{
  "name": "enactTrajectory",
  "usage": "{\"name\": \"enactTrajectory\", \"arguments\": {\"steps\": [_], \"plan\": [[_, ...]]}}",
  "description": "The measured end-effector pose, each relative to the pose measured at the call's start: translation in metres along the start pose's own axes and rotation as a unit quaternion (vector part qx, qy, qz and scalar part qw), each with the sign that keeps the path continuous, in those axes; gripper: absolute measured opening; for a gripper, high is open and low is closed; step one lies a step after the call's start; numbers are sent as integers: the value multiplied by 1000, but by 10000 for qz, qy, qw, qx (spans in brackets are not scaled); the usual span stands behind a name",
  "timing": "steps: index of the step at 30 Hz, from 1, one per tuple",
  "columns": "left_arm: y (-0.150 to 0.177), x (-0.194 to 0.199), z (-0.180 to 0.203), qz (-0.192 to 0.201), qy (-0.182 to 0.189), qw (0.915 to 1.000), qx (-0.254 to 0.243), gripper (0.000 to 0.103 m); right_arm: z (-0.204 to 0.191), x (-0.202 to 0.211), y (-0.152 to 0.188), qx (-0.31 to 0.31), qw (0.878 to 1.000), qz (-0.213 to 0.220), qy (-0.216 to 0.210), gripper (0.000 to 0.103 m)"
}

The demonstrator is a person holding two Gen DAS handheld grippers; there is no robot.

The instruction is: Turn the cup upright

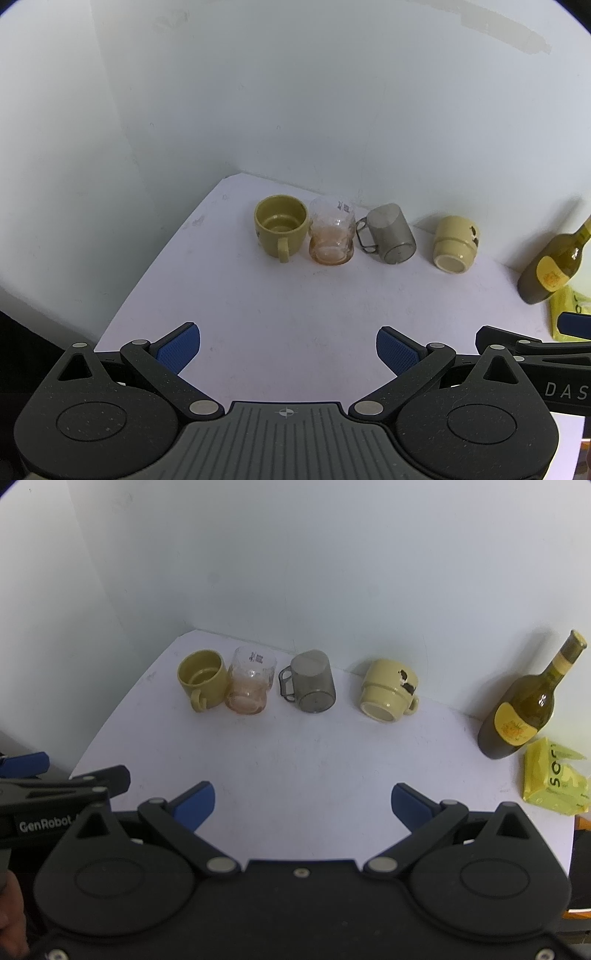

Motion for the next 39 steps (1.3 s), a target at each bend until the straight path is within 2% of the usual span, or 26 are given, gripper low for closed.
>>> {"name": "enactTrajectory", "arguments": {"steps": [8, 15, 20, 26, 29, 33, 34, 37, 39], "plan": [[4, -8, -28, -76, 173, 9996, 209, 103, -18, -5, -2, 49, 10000, -7, 47, 103], [2, -22, -59, -214, 369, 9988, 259, 103, -41, -11, 0, 49, 9993, 301, 238, 103], [5, -36, -91, -307, 435, 9984, 194, 103, -50, -31, 3, -149, 9998, -50, 117, 103], [15, -47, -117, -431, 400, 9979, 257, 103, -45, -51, 1, -316, 9990, -209, 216, 103], [18, -54, -122, -523, 613, 9955, 491, 103, -35, -60, -3, -286, 9991, -189, 254, 103], [16, -55, -122, -423, 328, 9953, 806, 103, -19, -97, -22, 381, 9988, -86, 303, 103], [14, -53, -123, -435, 158, 9928, 1103, 103, -16, -101, -24, 434, 9985, -115, 306, 102], [13, -46, -121, -383, 42, 9885, 1463, 103, -3, -134, -45, 672, 9974, -155, 224, 101], [15, -40, -118, -424, -172, 9879, 1479, 103, 9, -165, -65, 734, 9969, -183, 222, 96]]}}
Point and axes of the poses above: each gripper's, at about its wrist camera, not at the fingertips, and x roughly against the way its jaws point, z to its right, y to its underside, the point moved 4 cm from there along -x, roughly the way its jaws point, and after that the axes turned 3 degrees about -y, right-handed, at the moved point
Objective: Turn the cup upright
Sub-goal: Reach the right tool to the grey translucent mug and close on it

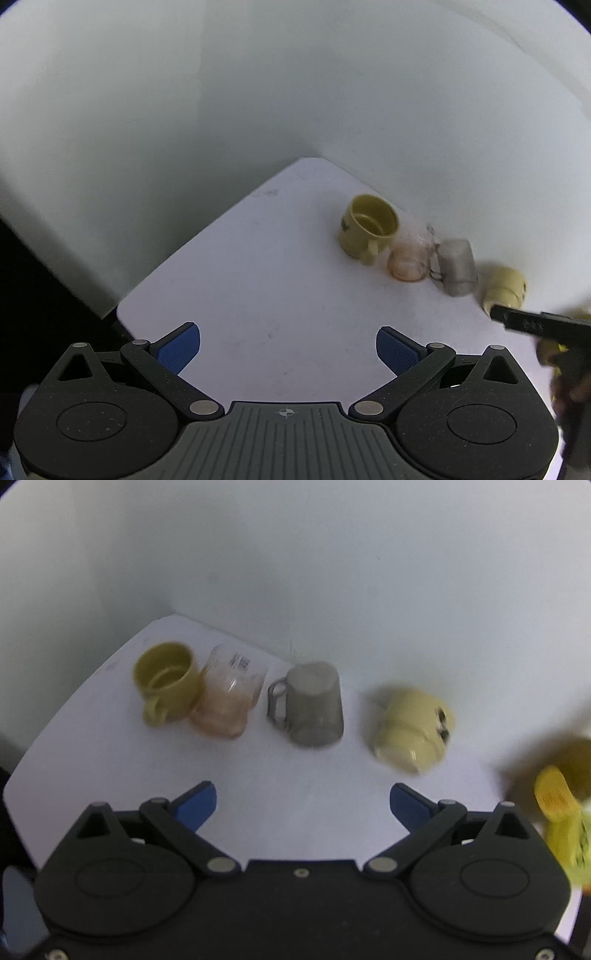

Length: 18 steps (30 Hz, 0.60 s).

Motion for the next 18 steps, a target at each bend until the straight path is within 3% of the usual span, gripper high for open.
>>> {"name": "enactTrajectory", "arguments": {"steps": [2, 4, 6, 8, 11, 14, 18], "plan": [[4, 6, -2, -28, -210, 9997, 108, 103, 9, -26, -15, 54, 10000, -35, -16, 90], [8, 11, -7, -16, -315, 9991, 283, 103, 15, -53, -30, 170, 9997, -152, 65, 78], [12, 18, -11, 63, -410, 9982, 431, 103, 18, -72, -42, 223, 9995, -239, -13, 78], [21, 26, -14, 40, -748, 9945, 729, 103, 16, -94, -52, 329, 9988, -347, -102, 78], [33, 38, -12, 61, -693, 9918, 1071, 103, 11, -120, -56, 452, 9975, -538, -83, 80], [42, 42, -6, -87, -739, 9926, 963, 103, 10, -141, -50, 468, 9958, -793, 5, 86], [49, 49, 2, -68, -698, 9949, 731, 103, 11, -142, -38, 122, 9947, -968, -330, 68]]}}
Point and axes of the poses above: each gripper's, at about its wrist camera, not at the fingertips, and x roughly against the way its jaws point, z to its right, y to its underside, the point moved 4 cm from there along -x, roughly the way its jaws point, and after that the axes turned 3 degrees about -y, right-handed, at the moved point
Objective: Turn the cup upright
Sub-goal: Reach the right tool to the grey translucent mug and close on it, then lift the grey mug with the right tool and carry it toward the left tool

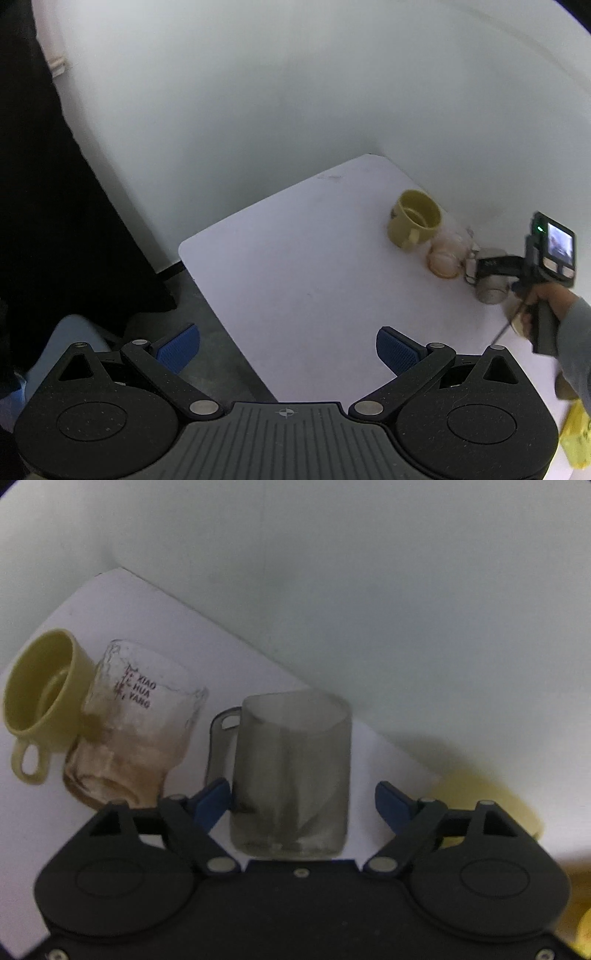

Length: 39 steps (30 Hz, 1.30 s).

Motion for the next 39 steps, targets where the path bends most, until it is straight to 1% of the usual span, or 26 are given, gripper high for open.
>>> {"name": "enactTrajectory", "arguments": {"steps": [3, 5, 6, 8, 9, 10, 12, 13, 14, 16, 17, 19, 20, 25, 27, 28, 29, 31, 32, 33, 34, 35, 36, 38, 39], "plan": [[-6, 2, -2, 82, 93, 9998, -128, 103, 0, 5, 15, -229, 9996, -119, 73, 68], [-8, 5, -1, 148, 181, 9995, -194, 103, -1, 11, 32, -392, 9990, -197, 7, 68], [-8, 5, 0, 157, 199, 9995, -209, 103, -1, 12, 33, -407, 9990, -202, 13, 68], [-11, 5, 4, 190, 358, 9986, -334, 103, -6, 21, 59, -542, 9982, -262, 40, 68], [-11, 5, 6, 188, 373, 9985, -350, 103, -8, 25, 70, -646, 9975, -301, 11, 68], [-12, 4, 9, 190, 497, 9976, -451, 103, -10, 29, 80, -745, 9966, -343, -41, 68], [-11, 2, 12, 185, 592, 9966, -544, 103, -16, 37, 99, -876, 9954, -392, -69, 68], [-12, 1, 15, 182, 700, 9952, -662, 103, -18, 40, 105, -912, 9951, -389, -62, 68], [-12, -1, 17, 177, 753, 9943, -728, 103, -25, 46, 121, -1030, 9938, -425, -48, 68], [-13, -2, 18, 170, 837, 9930, -818, 103, -25, 52, 128, -1146, 9924, -456, -43, 68], [-13, -3, 18, 183, 889, 9923, -848, 103, -32, 57, 140, -1302, 9902, -504, -44, 68], [-15, -3, 18, 208, 980, 9908, -909, 103, -41, 62, 153, -1429, 9881, -560, -61, 68], [-15, -3, 17, 218, 1012, 9902, -939, 103, -51, 58, 151, -1445, 9877, -595, -62, 68], [-17, -5, 9, 226, 1156, 9878, -1018, 103, -75, 68, 167, -1519, 9859, -697, -105, 69], [-18, -5, 7, 234, 1184, 9875, -1018, 103, -81, 84, 166, -1563, 9860, -531, -233, 69], [-20, -6, 3, 238, 1203, 9872, -1024, 103, -82, 92, 162, -1558, 9867, -370, -266, 73], [-20, -8, 0, 223, 1218, 9869, -1035, 103, -83, 96, 159, -1531, 9876, -285, -203, 75], [-21, -9, -4, 191, 1245, 9866, -1040, 103, -83, 99, 155, -1458, 9889, -275, -99, 77], [-22, -9, -6, 179, 1257, 9864, -1044, 103, -88, 97, 153, -1303, 9907, -380, -75, 77], [-23, -11, -8, 155, 1289, 9858, -1064, 103, -91, 96, 152, -1266, 9910, -424, -73, 76], [-24, -12, -10, 145, 1331, 9847, -1120, 103, -91, 97, 156, -1317, 9905, -403, -44, 74], [-26, -12, -12, 157, 1351, 9839, -1160, 103, -94, 94, 160, -1301, 9903, -487, 24, 71], [-26, -12, -12, 163, 1357, 9836, -1174, 103, -89, 88, 160, -1323, 9898, -533, 18, 65], [-30, -14, -15, 165, 1417, 9813, -1291, 103, -86, 98, 174, -1604, 9857, -511, -12, 64], [-31, -15, -16, 156, 1439, 9804, -1334, 103, -85, 93, 174, -1643, 9852, -492, 18, 64]]}}
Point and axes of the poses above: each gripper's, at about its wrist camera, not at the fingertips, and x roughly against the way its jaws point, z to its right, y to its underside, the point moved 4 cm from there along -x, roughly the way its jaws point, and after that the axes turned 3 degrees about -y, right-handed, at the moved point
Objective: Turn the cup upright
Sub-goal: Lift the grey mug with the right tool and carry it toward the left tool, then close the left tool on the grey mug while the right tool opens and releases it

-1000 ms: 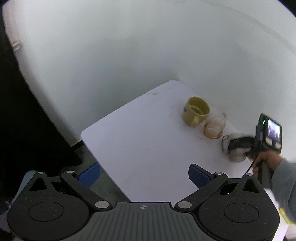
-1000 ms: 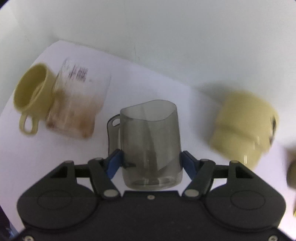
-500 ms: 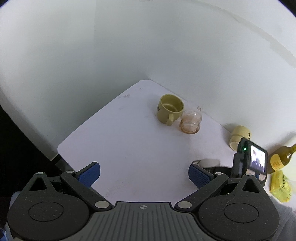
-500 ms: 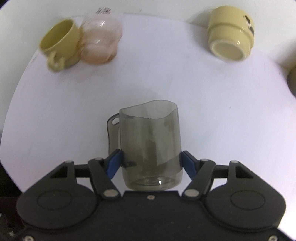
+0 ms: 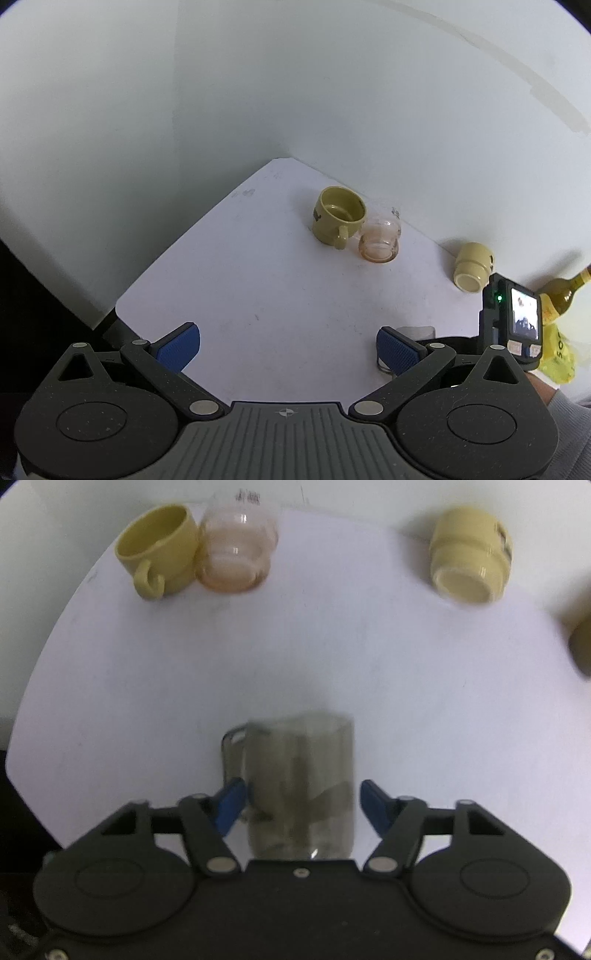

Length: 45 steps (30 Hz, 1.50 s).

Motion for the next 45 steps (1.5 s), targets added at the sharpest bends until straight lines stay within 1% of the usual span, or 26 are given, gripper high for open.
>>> {"name": "enactTrajectory", "arguments": {"steps": [3, 4, 7, 10, 12, 14, 16, 18, 20, 22, 23, 24, 26, 29, 30, 32, 34, 36, 37, 38, 43, 45], "plan": [[0, -4, -2, -64, 103, 9998, -172, 103, -3, 4, 15, -378, 9992, 45, 72, 64], [0, -6, -2, -87, 131, 9996, -231, 103, -3, 6, 16, -445, 9989, 71, 83, 64], [3, -13, -3, -170, 221, 9988, -405, 103, -12, 8, 36, -699, 9972, 167, 206, 64], [10, -23, -1, -322, 316, 9976, -526, 103, -19, 9, 46, -816, 9965, 72, 166, 64], [11, -26, 2, -351, 346, 9971, -575, 103, -20, 11, 48, -907, 9958, 20, 102, 64], [14, -28, 9, -303, 350, 9968, -659, 103, -19, 21, 43, -934, 9956, 75, -22, 65], [16, -27, 13, -247, 316, 9971, -644, 103, -16, 30, 36, -862, 9960, 177, -138, 69], [20, -30, 24, -163, 274, 9977, -605, 103, -6, 44, 34, -781, 9963, 304, -209, 70], [22, -33, 32, -160, 214, 9978, -612, 103, 13, 62, 31, -700, 9962, 461, -241, 70], [32, -38, 52, -171, 34, 9976, -671, 103, 26, 72, 31, -667, 9959, 557, -261, 73], [32, -39, 55, -163, 25, 9976, -677, 103, 43, 85, 33, -563, 9956, 686, -293, 76], [41, -41, 70, -75, -22, 9970, -766, 103, 50, 88, 33, -478, 9956, 738, -324, 79], [46, -44, 80, -17, -51, 9962, -868, 103, 71, 100, 42, -327, 9948, 843, -462, 79], [72, -56, 111, 316, -30, 9904, -1343, 103, 98, 111, 51, -166, 9948, 929, -372, 80], [79, -63, 119, 330, -29, 9893, -1421, 103, 102, 112, 53, -146, 9949, 938, -347, 80], [92, -75, 132, 235, 63, 9887, -1482, 103, 117, 119, 60, -135, 9949, 939, -336, 80], [103, -90, 142, -11, 223, 9912, -1306, 103, 135, 122, 63, -191, 9951, 912, -341, 80], [110, -95, 148, -93, 278, 9926, -1179, 103, 145, 119, 63, -237, 9950, 905, -341, 80], [117, -106, 154, -236, 330, 9935, -1065, 103, 150, 121, 65, -243, 9950, 910, -342, 80], [121, -111, 157, -280, 321, 9937, -1033, 103, 156, 120, 63, -523, 9927, 1046, -281, 80], [132, -135, 166, -332, 311, 9937, -1022, 103, 174, 121, 68, -737, 9902, 1139, -345, 80], [136, -147, 168, -453, 301, 9931, -1036, 103, 177, 119, 70, -809, 9895, 1143, -366, 80]]}}
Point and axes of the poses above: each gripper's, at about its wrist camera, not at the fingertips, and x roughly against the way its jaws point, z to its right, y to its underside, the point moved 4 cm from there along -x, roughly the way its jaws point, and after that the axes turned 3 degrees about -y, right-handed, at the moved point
